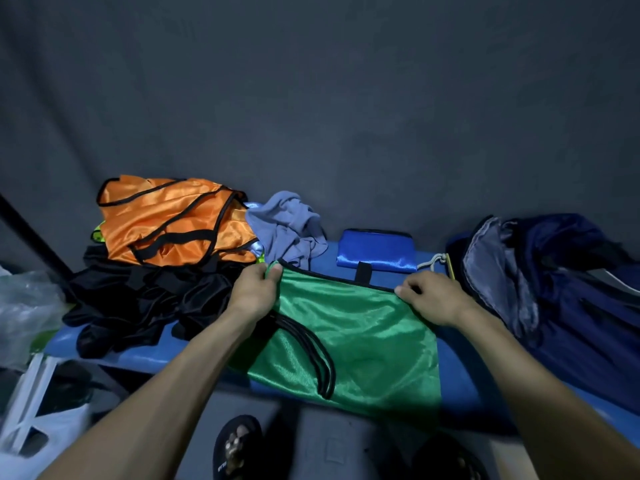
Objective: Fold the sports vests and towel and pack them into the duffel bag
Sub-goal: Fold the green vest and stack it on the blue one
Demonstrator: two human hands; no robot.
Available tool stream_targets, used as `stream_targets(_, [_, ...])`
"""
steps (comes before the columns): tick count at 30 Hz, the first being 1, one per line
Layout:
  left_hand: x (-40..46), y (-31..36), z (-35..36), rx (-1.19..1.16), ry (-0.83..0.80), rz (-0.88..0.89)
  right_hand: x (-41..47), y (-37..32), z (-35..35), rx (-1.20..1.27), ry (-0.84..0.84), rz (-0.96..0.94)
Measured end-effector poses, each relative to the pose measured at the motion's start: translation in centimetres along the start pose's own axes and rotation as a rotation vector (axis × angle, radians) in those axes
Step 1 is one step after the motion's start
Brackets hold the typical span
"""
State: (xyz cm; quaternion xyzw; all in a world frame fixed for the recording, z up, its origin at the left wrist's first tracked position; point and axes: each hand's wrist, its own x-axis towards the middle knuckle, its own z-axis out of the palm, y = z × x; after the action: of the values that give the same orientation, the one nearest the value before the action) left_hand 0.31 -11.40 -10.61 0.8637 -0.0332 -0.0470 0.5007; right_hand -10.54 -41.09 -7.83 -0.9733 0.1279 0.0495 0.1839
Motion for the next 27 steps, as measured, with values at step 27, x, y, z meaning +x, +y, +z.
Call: stream_targets(27, [-6.9,2.5,4.7,1.001,-0.604,0.552,-4.4,-0.4,4.1,0.961,0.229,0.454])
